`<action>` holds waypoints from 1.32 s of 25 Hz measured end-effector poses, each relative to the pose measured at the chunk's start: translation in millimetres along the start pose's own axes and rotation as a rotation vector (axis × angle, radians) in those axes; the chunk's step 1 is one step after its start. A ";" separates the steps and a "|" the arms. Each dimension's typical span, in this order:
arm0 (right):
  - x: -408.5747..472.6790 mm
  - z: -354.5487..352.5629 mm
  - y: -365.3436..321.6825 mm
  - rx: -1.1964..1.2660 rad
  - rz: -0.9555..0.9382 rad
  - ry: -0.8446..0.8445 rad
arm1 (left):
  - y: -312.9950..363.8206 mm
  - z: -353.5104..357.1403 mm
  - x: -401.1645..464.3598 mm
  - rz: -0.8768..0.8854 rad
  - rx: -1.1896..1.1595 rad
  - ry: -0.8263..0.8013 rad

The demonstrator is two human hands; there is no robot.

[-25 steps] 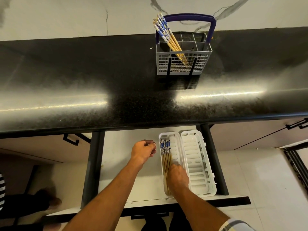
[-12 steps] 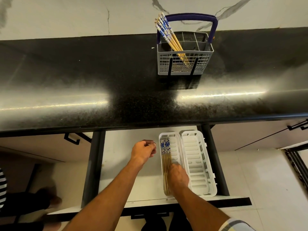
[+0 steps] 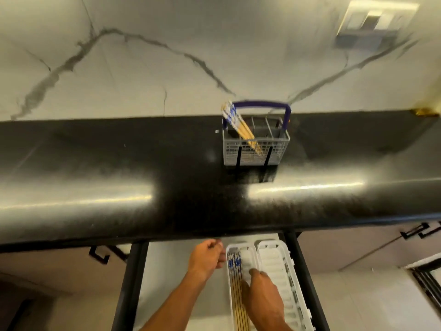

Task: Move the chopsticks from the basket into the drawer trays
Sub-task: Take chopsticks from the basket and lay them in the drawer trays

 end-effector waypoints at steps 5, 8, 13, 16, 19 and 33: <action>29.9 -83.5 -43.2 0.139 -0.083 0.210 | 79.8 4.6 -4.1 0.132 -0.122 0.019; 47.0 -129.3 -66.1 0.199 -0.167 0.390 | 137.7 5.7 -6.9 0.193 -0.200 0.013; 93.4 -184.3 -86.1 0.366 -0.321 0.466 | 235.0 -0.4 5.7 0.285 -0.217 0.115; 129.1 -202.7 -99.2 0.449 -0.394 0.292 | 278.5 -1.4 17.2 0.347 -0.181 0.212; 171.3 -216.5 -121.3 0.440 -0.421 0.212 | 293.1 3.6 23.1 0.365 -0.145 0.252; 302.0 -232.4 -194.0 0.126 -0.580 0.163 | 307.6 -39.0 71.1 0.405 -0.137 0.308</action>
Point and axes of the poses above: each hand's wrist, its own x-axis towards the middle knuckle, its own z-axis out of the palm, y = z × x, the point moved 3 cm from there along x, towards the middle knuckle, and after that the axes turned 7 degrees about y, right-handed, at the moved point
